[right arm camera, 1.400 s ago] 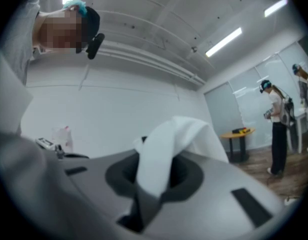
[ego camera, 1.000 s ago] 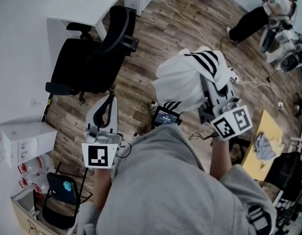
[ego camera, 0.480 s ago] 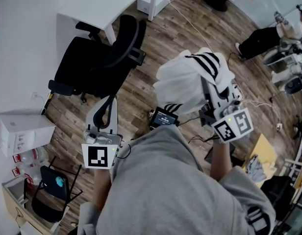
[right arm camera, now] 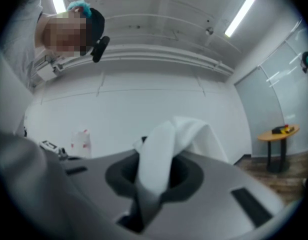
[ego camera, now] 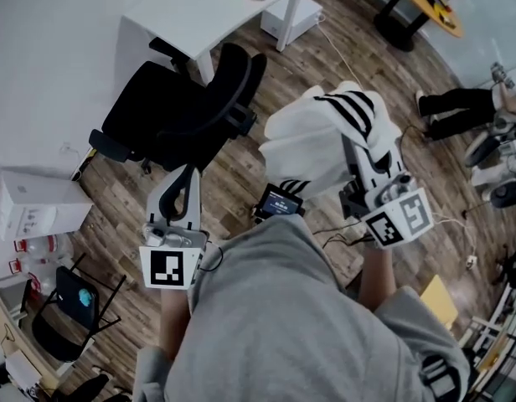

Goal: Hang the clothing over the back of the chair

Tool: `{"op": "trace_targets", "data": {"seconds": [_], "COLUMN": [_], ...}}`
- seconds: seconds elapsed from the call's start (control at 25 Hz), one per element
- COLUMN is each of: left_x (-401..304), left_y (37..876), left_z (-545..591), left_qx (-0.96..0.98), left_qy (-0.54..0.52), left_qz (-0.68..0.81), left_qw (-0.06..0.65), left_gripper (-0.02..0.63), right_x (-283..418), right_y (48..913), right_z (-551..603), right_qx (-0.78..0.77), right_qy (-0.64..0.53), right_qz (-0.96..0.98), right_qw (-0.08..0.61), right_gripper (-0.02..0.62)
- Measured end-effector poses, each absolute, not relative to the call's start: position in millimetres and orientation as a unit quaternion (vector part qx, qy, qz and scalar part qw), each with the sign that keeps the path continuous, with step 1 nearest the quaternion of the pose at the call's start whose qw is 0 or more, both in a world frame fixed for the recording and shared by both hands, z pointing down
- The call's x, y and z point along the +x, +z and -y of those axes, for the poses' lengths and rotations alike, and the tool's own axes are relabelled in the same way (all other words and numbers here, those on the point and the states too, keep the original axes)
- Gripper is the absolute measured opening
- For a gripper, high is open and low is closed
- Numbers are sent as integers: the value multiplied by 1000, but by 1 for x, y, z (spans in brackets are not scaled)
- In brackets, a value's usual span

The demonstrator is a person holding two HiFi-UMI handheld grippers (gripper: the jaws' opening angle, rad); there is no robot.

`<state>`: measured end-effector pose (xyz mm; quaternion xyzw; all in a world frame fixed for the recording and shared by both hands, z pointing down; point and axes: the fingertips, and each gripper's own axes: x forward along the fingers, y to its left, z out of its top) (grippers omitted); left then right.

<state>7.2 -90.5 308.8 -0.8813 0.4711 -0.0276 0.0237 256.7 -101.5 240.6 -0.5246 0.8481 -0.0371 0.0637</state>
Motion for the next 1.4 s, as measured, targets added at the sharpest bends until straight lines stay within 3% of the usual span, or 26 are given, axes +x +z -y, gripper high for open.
{"op": "trace_targets", "data": {"seconds": [0.68,1.4], "left_x": [40,7], "left_y": [308,310], "left_z": [104,116], "left_qx": [-847,-836], "left_qy": [-28,-24], "left_qz": [-530,-548], "left_qw": [37,30], "left_gripper": [37,37], "right_x": [259,189], "right_y": [210,156], "right_z": [161,196], "right_qx": [-430,-358], "right_qy": [-7,43], "right_qz": [-901,-932], "right_qw": [61,40], "right_gripper": [61,61]}}
